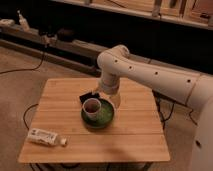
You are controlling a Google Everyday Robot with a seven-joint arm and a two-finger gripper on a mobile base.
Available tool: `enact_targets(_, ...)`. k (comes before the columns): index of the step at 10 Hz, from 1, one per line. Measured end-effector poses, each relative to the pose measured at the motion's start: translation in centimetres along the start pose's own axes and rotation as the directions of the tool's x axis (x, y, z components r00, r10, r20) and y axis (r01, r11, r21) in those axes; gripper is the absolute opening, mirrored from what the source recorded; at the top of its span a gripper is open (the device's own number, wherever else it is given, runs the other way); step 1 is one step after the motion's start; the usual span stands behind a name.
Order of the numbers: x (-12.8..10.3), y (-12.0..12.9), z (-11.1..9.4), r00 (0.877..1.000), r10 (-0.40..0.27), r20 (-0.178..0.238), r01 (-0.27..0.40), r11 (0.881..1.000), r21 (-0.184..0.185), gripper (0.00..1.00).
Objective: Move the arm in a circular motion
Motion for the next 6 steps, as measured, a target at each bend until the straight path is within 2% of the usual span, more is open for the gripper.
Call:
enact_targets(1, -2.1, 2.2, 0.0, 0.998, -0.038, 0.046, 0.039, 0.999, -0.016, 0.80)
enact_targets(2, -3.5, 5.3, 0.0, 0.996, -0.056, 0.074, 0.059, 0.997, -0.042, 0.80)
enact_targets(3, -3.4, 8.4, -0.1, 0.997, -0.045, 0.067, 0.050, 0.996, -0.070, 0.80)
enact_targets(5, -1.3, 13.2, -1.0, 1.000, 0.021, 0.007, -0.021, 0.994, -0.103, 0.80)
enact_targets(6, 0.9, 15.8, -2.1, 0.995, 0.096, -0.041, -0.099, 0.990, -0.100, 0.80)
